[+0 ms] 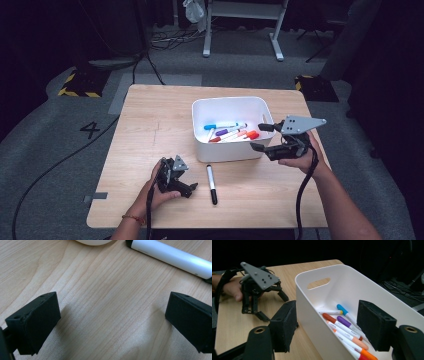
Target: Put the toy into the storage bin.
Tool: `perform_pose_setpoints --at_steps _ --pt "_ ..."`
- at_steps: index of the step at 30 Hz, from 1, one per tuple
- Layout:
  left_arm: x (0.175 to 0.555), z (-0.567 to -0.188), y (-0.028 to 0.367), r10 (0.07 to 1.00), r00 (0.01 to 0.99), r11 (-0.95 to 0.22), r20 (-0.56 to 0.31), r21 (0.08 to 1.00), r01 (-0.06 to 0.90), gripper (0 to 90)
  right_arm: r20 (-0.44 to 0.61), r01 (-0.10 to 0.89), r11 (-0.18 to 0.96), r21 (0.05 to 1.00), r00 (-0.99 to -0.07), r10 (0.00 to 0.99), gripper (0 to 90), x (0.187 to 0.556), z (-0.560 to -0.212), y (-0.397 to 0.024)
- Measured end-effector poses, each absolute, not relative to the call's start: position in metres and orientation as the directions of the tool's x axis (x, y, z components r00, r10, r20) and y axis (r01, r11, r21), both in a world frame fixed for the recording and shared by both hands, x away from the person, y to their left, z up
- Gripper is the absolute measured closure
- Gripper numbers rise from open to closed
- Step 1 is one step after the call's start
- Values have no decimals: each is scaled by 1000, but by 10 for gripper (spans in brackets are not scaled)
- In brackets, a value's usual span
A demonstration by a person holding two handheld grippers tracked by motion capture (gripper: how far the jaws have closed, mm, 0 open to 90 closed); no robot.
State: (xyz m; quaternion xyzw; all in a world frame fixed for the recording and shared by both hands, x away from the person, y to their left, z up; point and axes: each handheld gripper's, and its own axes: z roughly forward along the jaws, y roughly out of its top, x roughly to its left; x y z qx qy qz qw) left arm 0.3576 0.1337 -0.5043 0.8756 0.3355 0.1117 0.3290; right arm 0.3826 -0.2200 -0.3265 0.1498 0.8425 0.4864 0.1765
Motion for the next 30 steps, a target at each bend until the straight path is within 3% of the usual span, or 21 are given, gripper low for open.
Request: perform_pose_setpoints --at_steps 10,17,30 --pt "357 -504 135 655 756 -565 -23 649 509 0 -140 84 509 857 -912 387 339 356 -362 -204" --pt "357 -504 138 645 764 -571 -22 651 500 1 -66 139 512 848 -930 361 340 353 -391 -190" --pt "356 -504 141 646 763 -569 -24 651 503 0 -4 176 591 787 -957 290 321 331 -448 -139"
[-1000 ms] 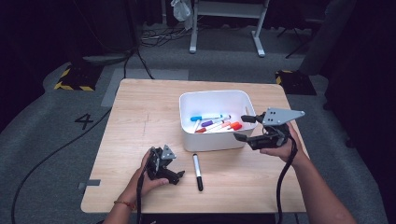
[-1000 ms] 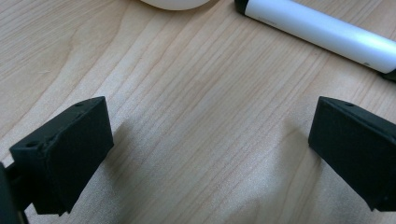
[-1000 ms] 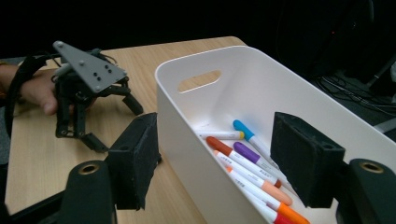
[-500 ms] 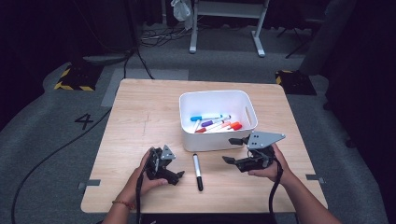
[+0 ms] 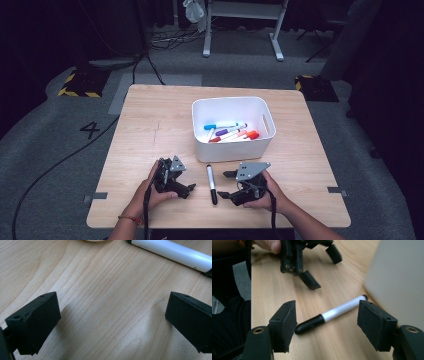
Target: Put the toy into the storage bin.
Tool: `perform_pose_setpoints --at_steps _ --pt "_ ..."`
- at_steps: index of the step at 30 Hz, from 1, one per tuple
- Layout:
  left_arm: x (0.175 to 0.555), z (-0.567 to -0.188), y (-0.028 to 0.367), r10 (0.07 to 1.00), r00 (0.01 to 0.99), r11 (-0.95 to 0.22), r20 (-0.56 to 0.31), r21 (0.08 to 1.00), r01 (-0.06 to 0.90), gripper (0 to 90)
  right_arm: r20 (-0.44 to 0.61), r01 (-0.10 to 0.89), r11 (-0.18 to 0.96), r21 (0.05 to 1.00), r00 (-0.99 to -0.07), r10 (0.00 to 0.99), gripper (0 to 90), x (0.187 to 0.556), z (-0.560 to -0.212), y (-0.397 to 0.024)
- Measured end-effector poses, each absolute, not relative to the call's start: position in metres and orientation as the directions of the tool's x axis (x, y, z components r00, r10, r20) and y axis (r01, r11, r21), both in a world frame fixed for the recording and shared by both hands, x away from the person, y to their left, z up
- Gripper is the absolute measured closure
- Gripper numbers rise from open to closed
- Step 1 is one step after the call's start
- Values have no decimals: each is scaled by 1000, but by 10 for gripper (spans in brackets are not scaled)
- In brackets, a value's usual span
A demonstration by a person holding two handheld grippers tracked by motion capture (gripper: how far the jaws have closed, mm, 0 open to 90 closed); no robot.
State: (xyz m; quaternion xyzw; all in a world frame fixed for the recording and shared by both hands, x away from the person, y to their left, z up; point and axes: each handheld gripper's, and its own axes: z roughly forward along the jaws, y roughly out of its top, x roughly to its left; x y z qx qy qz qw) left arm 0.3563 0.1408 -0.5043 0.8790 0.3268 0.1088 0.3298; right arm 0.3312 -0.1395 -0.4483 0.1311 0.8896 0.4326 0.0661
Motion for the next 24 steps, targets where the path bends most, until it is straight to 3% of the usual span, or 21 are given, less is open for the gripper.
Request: perform_pose_setpoints --at_steps 15,19,24 --pt "356 -504 140 651 759 -567 -24 649 507 0 -12 223 651 726 -942 335 339 325 -491 -111" --pt "356 -504 140 651 759 -567 -24 649 507 0 -13 242 658 714 -934 357 384 331 -498 -115" --pt "356 -504 140 651 759 -568 -24 648 508 0 3 255 635 730 -929 370 562 340 -499 -128"
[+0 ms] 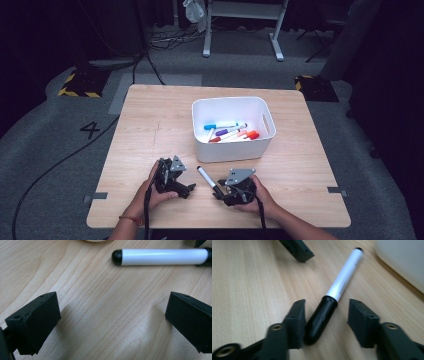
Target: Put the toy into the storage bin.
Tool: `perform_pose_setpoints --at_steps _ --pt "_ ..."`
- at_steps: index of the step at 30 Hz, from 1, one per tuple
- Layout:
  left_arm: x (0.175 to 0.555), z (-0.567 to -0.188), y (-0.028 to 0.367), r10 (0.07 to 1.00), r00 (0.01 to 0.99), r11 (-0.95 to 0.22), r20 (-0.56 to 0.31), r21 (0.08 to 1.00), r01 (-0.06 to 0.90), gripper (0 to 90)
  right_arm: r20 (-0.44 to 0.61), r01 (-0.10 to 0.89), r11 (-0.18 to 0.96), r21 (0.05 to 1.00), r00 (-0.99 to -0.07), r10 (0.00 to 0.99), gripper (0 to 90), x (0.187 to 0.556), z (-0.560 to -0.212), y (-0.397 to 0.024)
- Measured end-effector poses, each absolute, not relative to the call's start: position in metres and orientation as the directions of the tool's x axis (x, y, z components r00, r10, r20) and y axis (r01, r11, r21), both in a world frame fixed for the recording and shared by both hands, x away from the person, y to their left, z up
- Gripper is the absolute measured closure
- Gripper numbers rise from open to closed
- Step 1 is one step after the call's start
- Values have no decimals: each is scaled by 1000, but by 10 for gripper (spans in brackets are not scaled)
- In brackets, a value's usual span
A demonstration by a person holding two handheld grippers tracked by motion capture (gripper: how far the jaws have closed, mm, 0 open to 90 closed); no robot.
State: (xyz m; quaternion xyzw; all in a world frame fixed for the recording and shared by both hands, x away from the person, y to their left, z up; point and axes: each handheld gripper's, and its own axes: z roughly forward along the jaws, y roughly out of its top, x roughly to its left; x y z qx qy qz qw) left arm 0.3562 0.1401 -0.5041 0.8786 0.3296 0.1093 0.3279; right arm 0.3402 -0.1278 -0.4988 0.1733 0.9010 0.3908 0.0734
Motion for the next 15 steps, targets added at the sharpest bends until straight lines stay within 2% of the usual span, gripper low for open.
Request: perform_pose_setpoints --at_steps 8,15 --pt "356 -504 140 651 759 -569 -22 648 506 0 23 263 595 759 -925 379 731 360 -502 -140" --pt "356 -504 140 651 759 -568 -22 648 506 0 26 269 593 759 -922 385 751 365 -501 -144"
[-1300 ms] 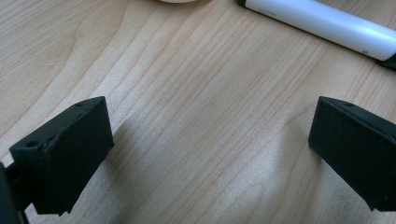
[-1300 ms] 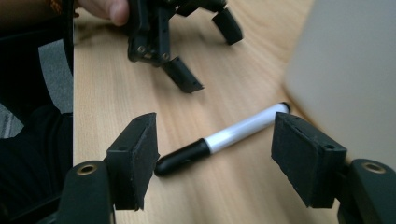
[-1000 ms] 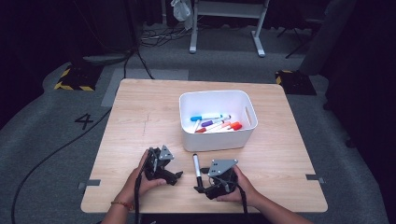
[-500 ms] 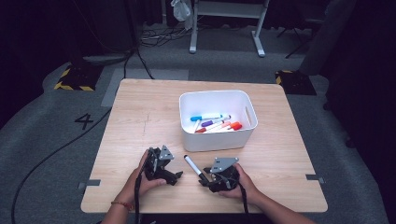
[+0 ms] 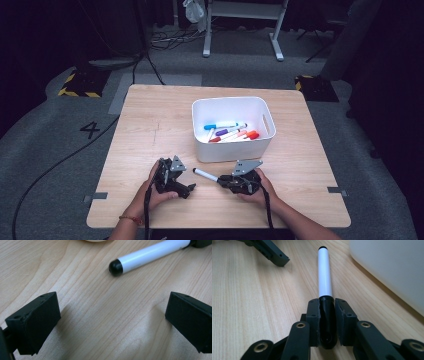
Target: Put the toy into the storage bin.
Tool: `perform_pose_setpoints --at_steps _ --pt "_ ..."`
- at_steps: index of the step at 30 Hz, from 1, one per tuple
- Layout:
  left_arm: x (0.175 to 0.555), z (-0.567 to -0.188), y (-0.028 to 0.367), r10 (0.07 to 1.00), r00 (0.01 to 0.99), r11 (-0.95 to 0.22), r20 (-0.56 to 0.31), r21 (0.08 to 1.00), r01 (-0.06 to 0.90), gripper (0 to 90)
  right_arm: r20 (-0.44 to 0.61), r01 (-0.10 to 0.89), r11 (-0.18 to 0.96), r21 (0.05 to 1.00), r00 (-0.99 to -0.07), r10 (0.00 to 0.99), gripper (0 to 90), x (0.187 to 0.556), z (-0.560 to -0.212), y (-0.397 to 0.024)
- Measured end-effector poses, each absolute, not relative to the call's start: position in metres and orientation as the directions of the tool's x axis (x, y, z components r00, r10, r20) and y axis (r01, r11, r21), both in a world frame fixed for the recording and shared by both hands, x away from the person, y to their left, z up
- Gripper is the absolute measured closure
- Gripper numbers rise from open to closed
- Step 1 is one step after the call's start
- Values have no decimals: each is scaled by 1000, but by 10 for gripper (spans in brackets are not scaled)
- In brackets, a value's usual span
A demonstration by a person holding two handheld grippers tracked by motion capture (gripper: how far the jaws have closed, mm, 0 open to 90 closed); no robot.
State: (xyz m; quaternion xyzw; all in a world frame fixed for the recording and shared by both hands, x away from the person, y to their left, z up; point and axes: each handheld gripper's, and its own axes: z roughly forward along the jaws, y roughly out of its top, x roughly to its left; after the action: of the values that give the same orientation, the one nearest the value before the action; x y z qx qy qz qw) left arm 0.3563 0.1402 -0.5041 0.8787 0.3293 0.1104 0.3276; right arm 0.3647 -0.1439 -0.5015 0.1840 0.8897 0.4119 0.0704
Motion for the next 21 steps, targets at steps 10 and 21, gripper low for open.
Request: perform_pose_setpoints --at_steps 10,21 --pt "356 -504 140 653 757 -567 -22 649 507 0 15 234 624 746 -942 336 753 367 -489 -170" --pt "357 -504 140 653 757 -567 -21 649 507 0 -55 116 647 753 -970 239 753 362 -455 -205"
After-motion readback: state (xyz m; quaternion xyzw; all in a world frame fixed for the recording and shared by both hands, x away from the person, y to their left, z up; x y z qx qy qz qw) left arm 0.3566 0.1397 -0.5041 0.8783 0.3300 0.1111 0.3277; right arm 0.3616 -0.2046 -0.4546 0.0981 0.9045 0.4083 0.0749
